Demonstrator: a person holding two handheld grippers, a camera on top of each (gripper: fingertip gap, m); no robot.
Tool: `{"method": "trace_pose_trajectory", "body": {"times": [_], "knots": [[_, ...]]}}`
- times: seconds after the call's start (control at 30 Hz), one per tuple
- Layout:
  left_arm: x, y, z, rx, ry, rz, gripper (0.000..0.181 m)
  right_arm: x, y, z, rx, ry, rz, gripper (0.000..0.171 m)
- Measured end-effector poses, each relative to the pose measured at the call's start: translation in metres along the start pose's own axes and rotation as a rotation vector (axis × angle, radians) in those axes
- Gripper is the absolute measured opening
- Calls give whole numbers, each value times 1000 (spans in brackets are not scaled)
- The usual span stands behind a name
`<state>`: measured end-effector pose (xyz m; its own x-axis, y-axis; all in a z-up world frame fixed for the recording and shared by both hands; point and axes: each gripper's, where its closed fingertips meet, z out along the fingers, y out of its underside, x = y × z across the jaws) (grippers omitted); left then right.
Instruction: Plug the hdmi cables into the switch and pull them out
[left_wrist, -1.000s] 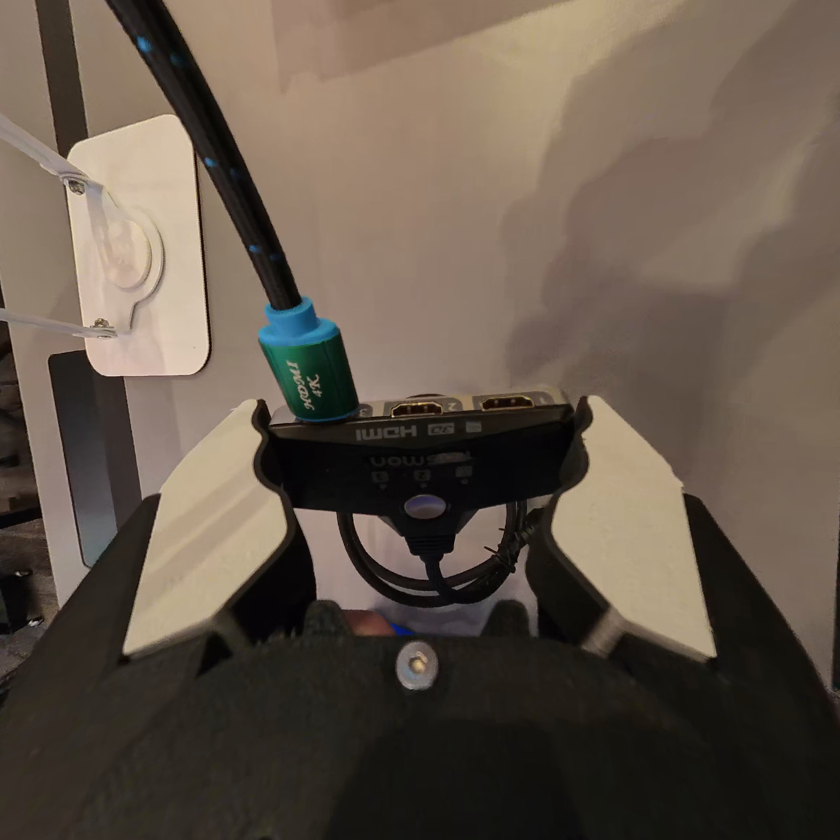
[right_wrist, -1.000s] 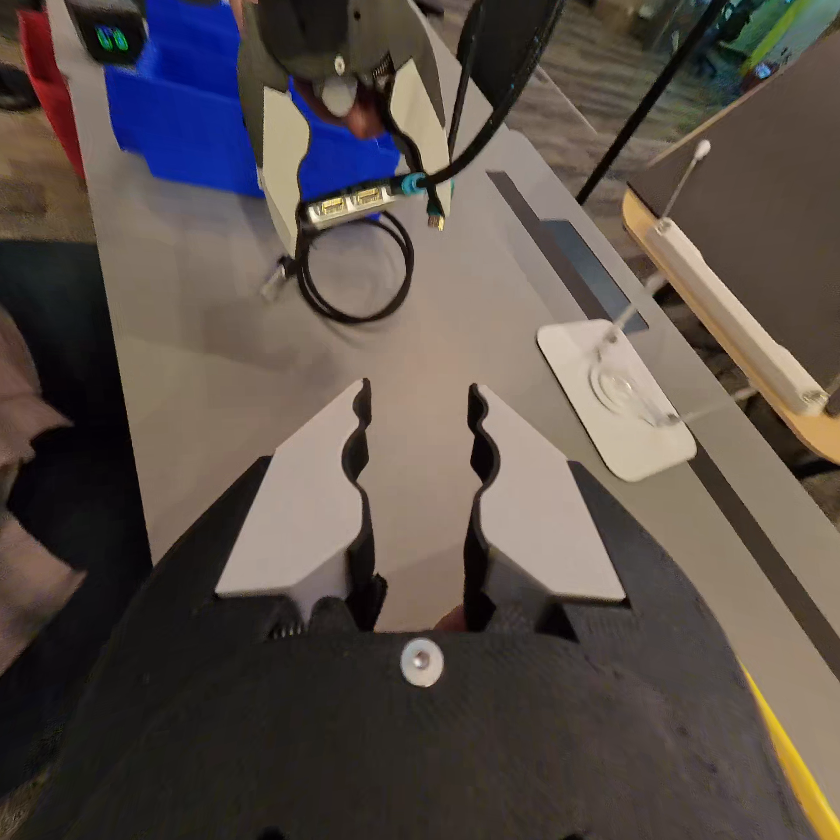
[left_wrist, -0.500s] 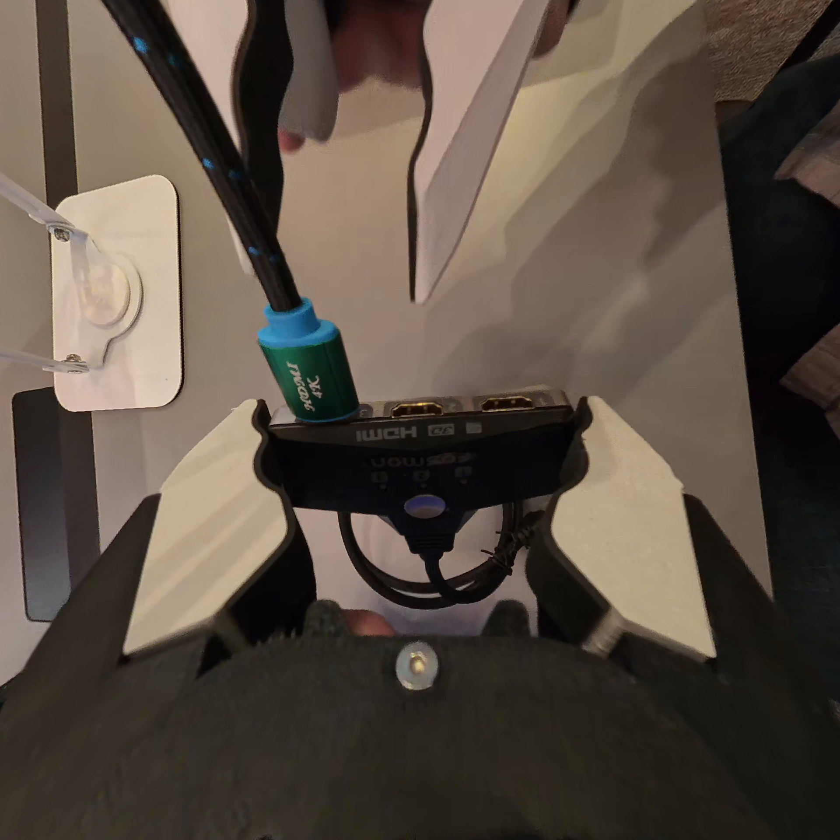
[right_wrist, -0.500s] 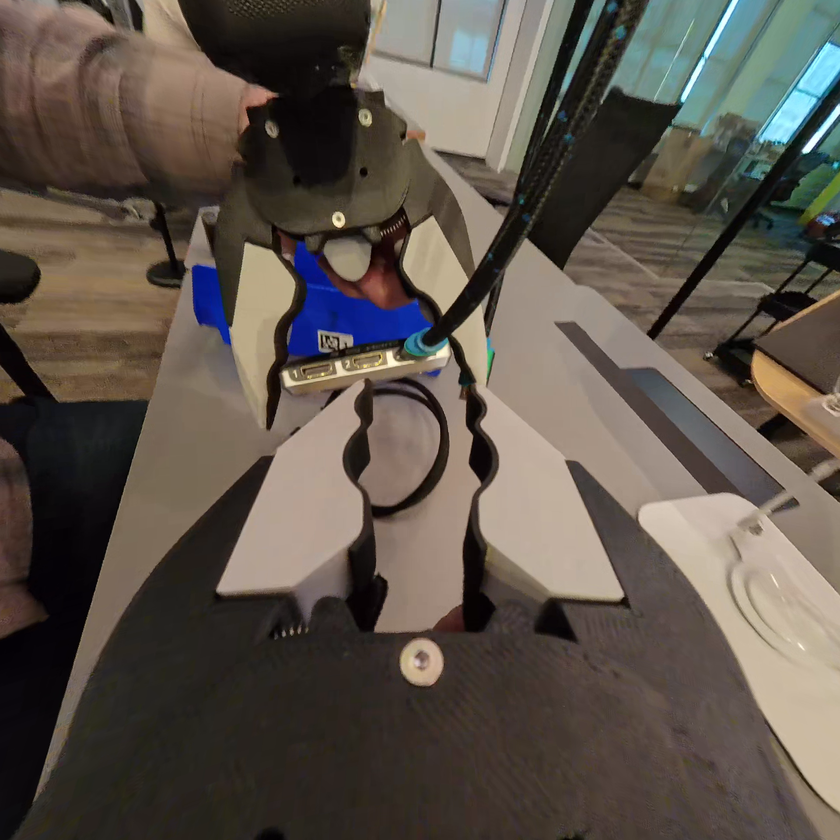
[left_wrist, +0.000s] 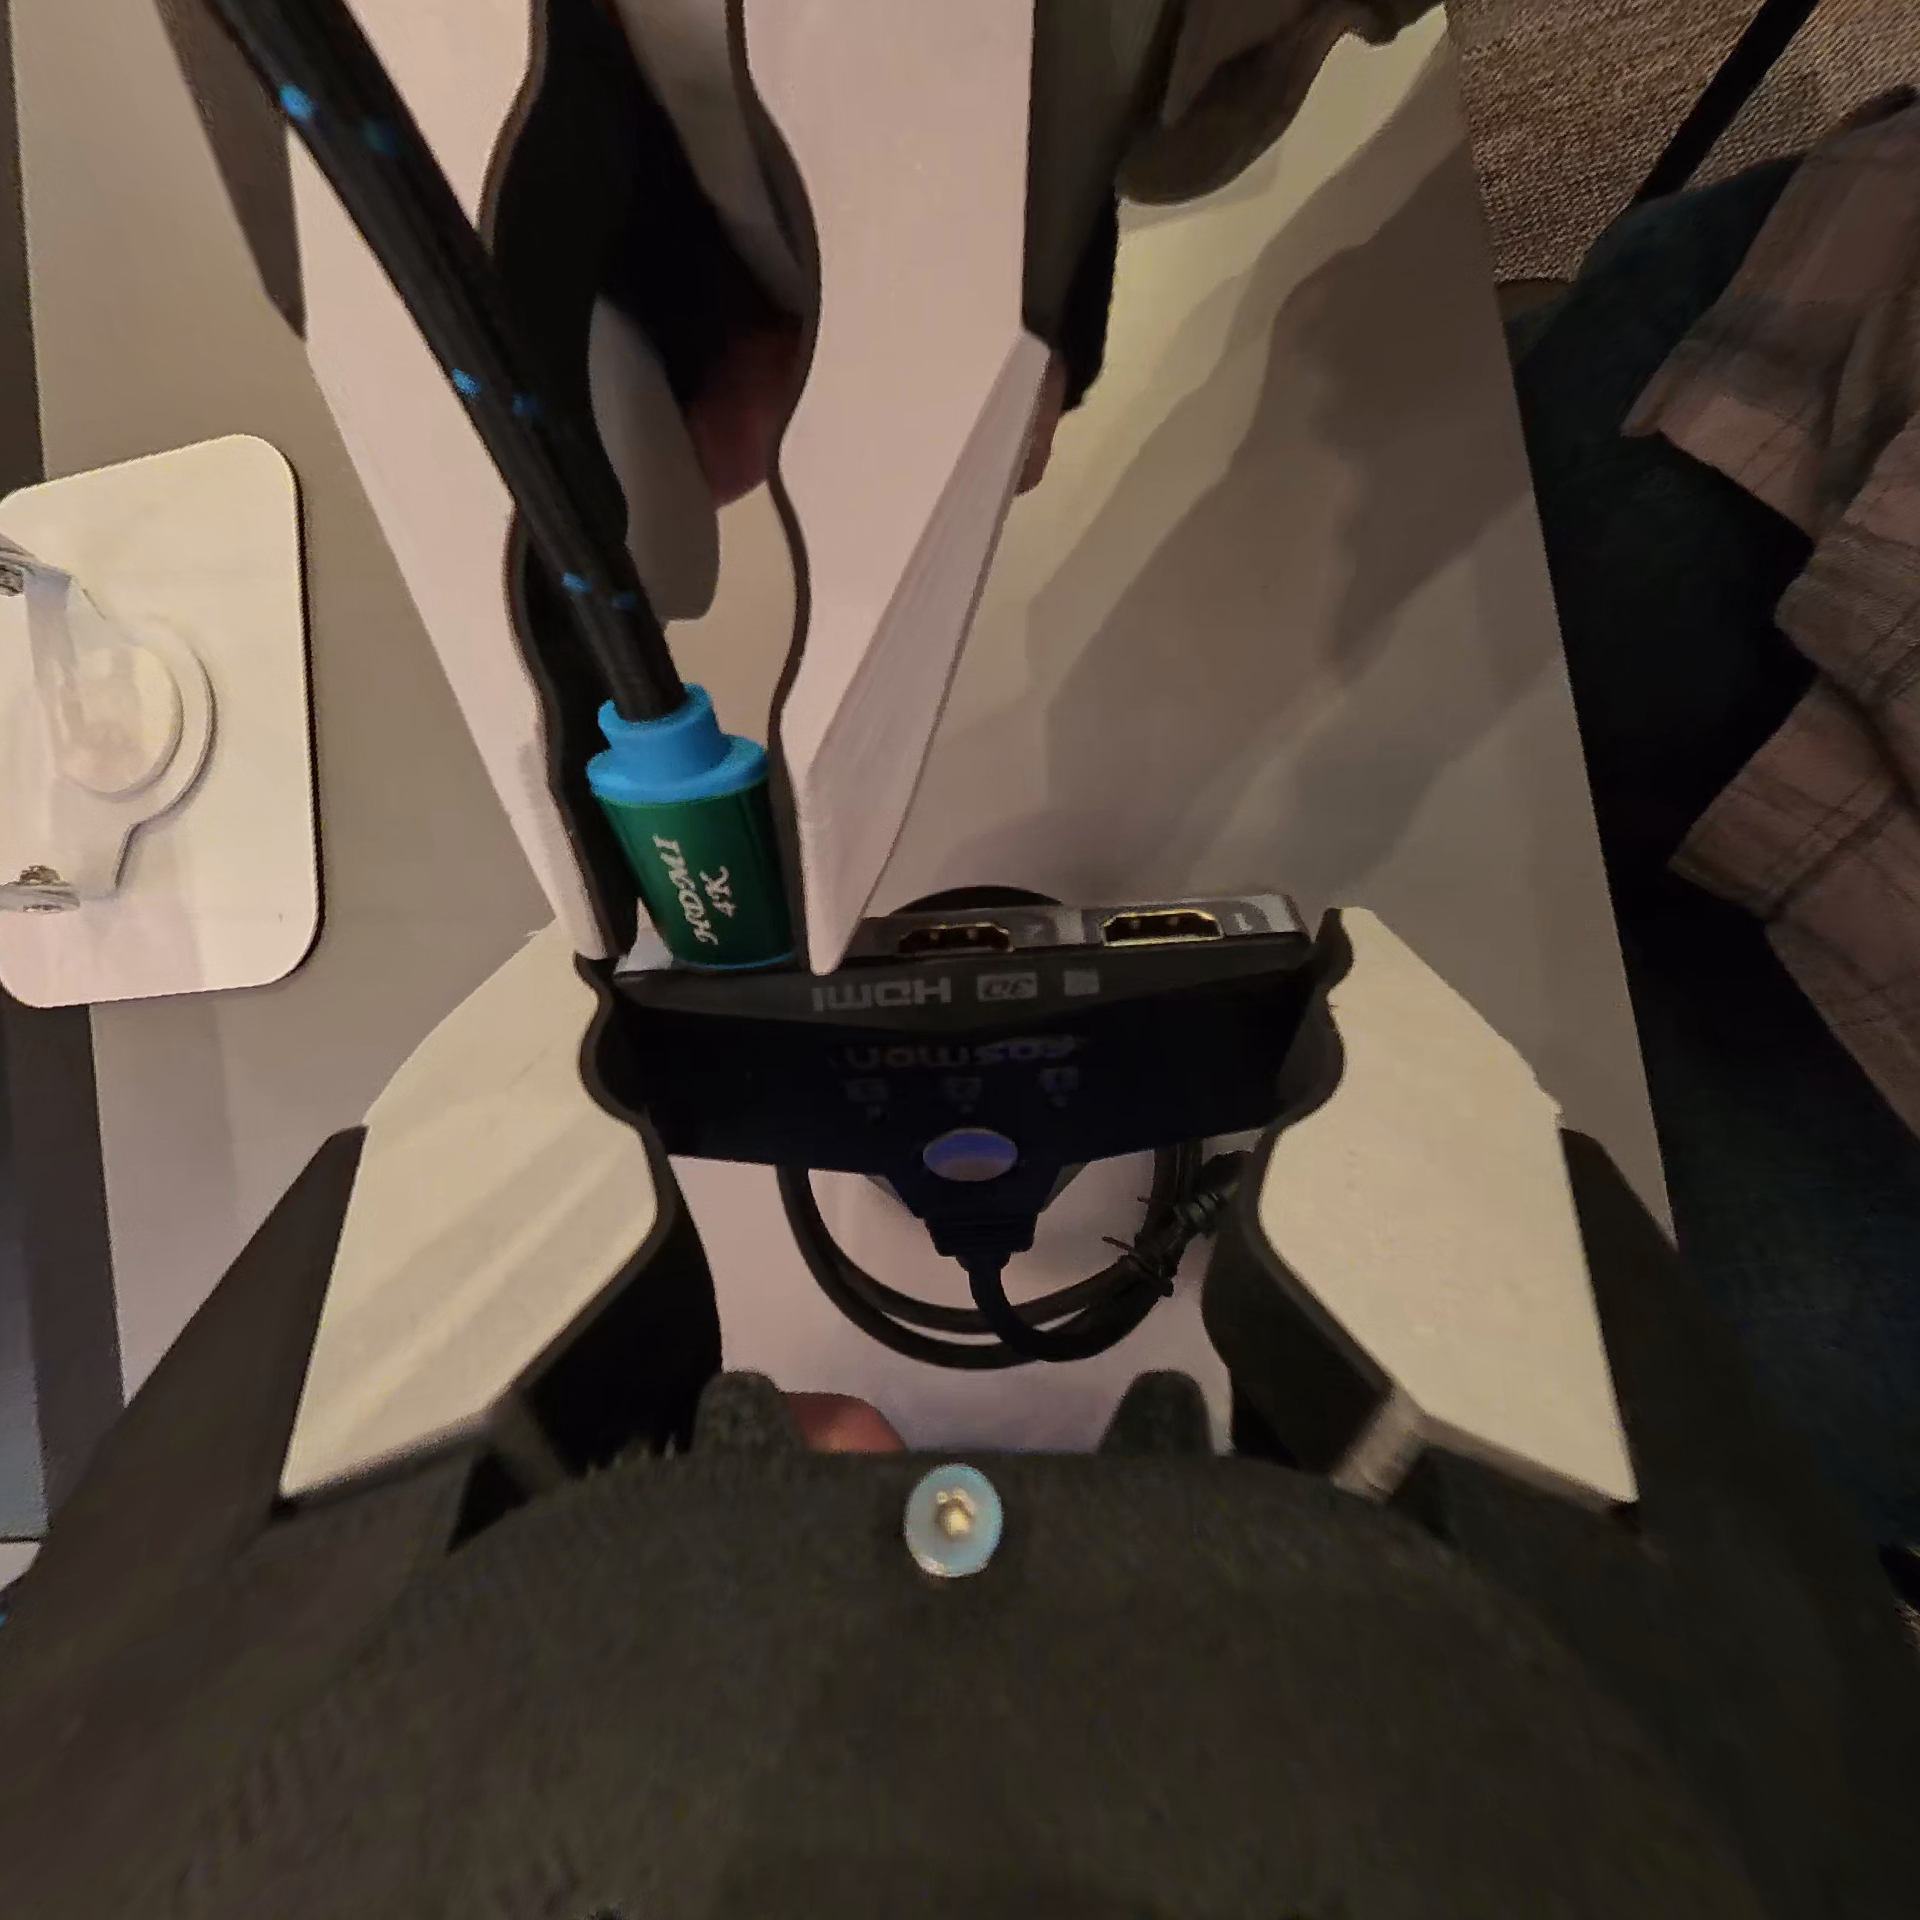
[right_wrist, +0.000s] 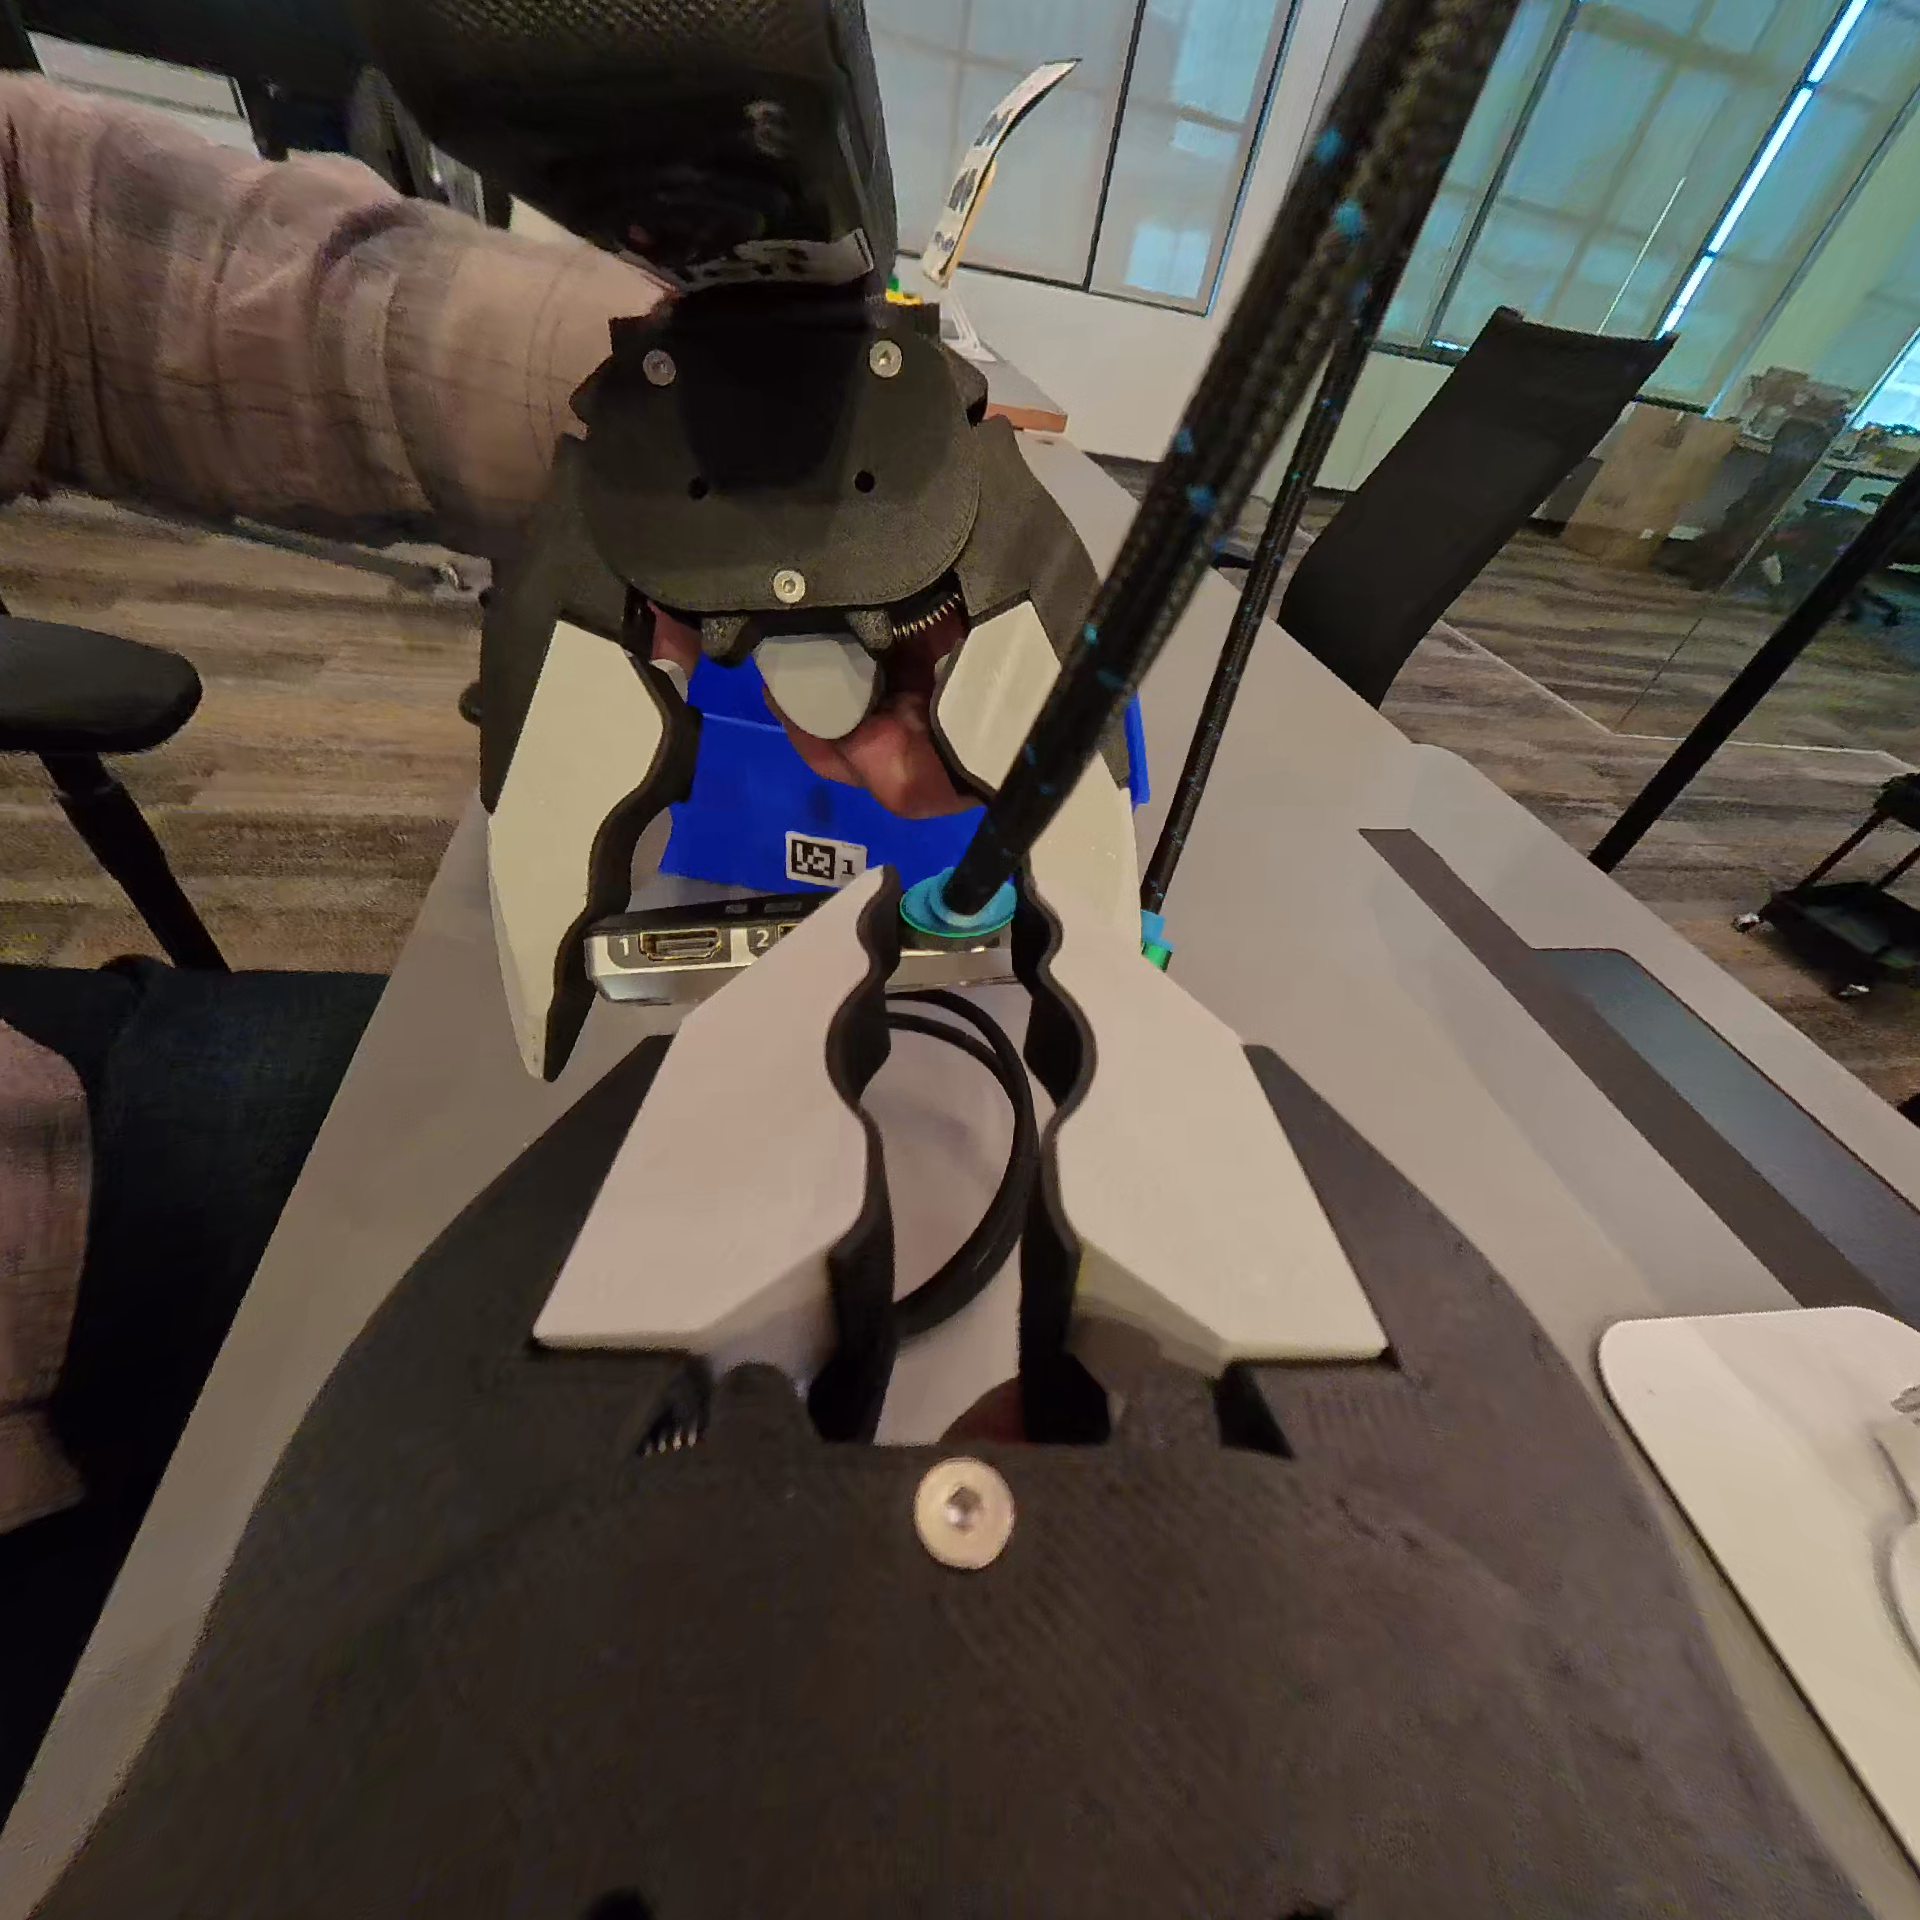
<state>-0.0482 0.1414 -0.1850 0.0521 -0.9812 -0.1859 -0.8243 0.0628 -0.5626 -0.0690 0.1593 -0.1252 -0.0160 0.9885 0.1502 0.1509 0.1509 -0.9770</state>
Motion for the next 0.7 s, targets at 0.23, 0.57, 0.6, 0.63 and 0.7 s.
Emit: {"method": "trace_pose_trajectory", "body": {"times": [0.23,0.57,0.6,0.63,0.7], "knots": [[-7,0,2,-15,-13,-30,120,8,0,-4,28,61,46,18],[-26,0,-5,-29,-149,-74,122,29,6,-12,31,205,95,18],[-28,-1,-6,-30,-176,-80,122,31,6,-13,32,222,97,18],[-30,-2,-6,-33,-210,-86,123,33,7,-14,31,238,94,18],[-38,-3,-7,-41,-299,-96,123,37,7,-15,27,270,89,18]]}}
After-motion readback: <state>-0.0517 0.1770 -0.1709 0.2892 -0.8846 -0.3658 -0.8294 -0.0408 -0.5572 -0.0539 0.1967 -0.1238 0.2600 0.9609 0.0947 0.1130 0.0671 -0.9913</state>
